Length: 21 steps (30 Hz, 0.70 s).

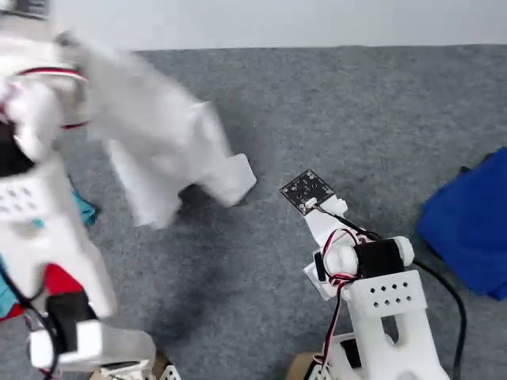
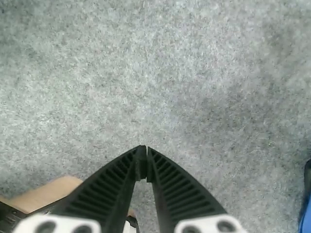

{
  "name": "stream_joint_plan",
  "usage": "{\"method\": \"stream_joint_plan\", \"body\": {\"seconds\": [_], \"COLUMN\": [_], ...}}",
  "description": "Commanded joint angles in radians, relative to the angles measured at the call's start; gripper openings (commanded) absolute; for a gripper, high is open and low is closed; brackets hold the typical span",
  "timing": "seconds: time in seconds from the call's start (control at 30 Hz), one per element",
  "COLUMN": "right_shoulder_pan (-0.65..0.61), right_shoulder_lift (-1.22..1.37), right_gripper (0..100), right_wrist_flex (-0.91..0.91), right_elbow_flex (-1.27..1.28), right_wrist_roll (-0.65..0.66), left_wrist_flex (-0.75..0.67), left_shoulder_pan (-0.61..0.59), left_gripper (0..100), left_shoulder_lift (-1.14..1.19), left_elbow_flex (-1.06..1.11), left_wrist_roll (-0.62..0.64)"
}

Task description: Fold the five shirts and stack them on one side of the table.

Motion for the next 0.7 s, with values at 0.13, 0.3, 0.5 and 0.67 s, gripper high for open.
{"method": "stream_joint_plan", "body": {"seconds": [0.13,0.3,0.5,0.67], "right_shoulder_pan": [-0.007,-0.007,-0.007,-0.008], "right_shoulder_lift": [-0.01,-0.01,-0.012,-0.018], "right_gripper": [1.0,1.0,1.0,1.2], "right_wrist_flex": [-0.016,-0.013,-0.008,-0.013], "right_elbow_flex": [-0.008,-0.008,-0.008,-0.009], "right_wrist_roll": [0.009,0.009,0.009,0.009], "left_wrist_flex": [0.08,0.129,0.195,0.204], "left_shoulder_pan": [-0.425,-0.543,-0.537,-0.525], "left_gripper": [0,0,0,0], "left_shoulder_lift": [0.186,0.316,0.344,0.342], "left_elbow_flex": [0.17,0.193,0.191,0.189], "left_wrist_roll": [-0.068,-0.117,-0.161,-0.181]}}
